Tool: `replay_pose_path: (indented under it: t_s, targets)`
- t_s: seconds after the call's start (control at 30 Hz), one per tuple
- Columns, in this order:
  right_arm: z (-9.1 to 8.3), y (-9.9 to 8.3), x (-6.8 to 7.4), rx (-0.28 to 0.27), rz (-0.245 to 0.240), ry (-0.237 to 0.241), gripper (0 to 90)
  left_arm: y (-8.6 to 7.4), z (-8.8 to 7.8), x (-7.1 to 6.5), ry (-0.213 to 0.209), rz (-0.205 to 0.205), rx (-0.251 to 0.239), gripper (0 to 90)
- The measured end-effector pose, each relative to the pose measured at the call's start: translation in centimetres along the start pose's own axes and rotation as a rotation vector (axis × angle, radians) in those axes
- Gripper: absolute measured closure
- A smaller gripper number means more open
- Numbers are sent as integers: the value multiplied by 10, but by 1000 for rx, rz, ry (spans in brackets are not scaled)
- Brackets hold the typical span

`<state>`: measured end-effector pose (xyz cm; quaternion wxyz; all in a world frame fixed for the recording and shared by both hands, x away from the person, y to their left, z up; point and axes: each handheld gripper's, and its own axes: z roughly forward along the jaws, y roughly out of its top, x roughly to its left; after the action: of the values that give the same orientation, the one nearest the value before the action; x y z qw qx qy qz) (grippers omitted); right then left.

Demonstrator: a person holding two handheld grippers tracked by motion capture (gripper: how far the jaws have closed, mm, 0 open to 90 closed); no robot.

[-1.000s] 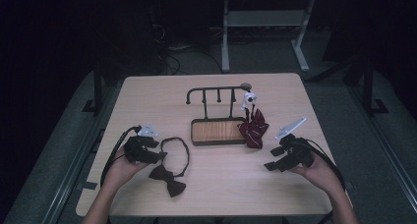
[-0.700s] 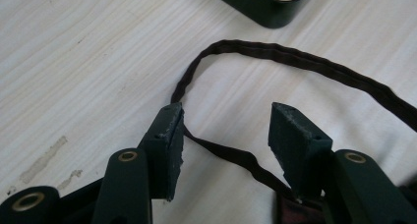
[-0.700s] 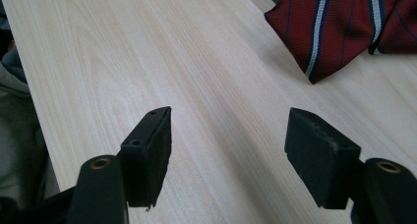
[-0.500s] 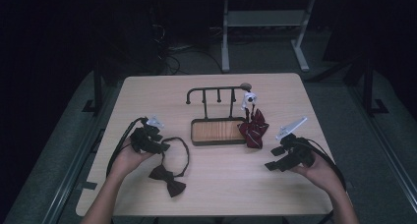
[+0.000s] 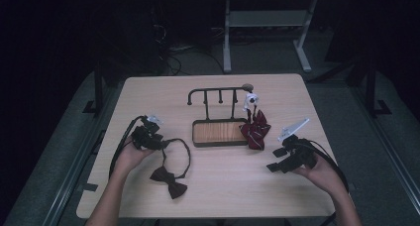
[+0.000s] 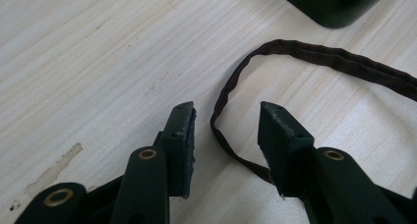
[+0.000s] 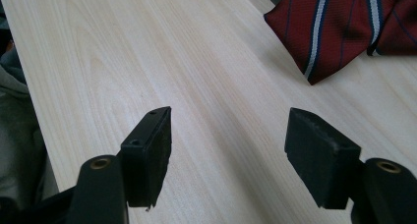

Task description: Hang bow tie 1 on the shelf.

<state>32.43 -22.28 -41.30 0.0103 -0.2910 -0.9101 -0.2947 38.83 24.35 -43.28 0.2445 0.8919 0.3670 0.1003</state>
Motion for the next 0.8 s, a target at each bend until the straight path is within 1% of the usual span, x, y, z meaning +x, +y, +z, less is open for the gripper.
replay_pose_path:
  t_s: [0.1,0.13,0.27,0.33,0.43,0.5,0.67,0.8]
  targets:
    - [0,0,0,-2,0,0,340,0,3,1,1,4,-1,605]
    - [1,0,1,-2,2,0,340,0,4,1,2,-2,-4,617]
    - [3,1,2,2,-3,1,340,0,10,0,7,-8,11,643]
    - [3,2,2,3,-4,1,340,0,11,0,11,0,16,657]
    - [4,3,3,7,-6,1,340,0,12,0,27,-3,30,681]
    - [5,3,3,7,-9,2,339,-1,12,1,22,-9,33,704]
    - [4,3,4,6,-8,2,339,-1,14,1,25,-5,36,733]
    - [3,3,4,1,-11,1,339,-1,15,0,20,1,31,794]
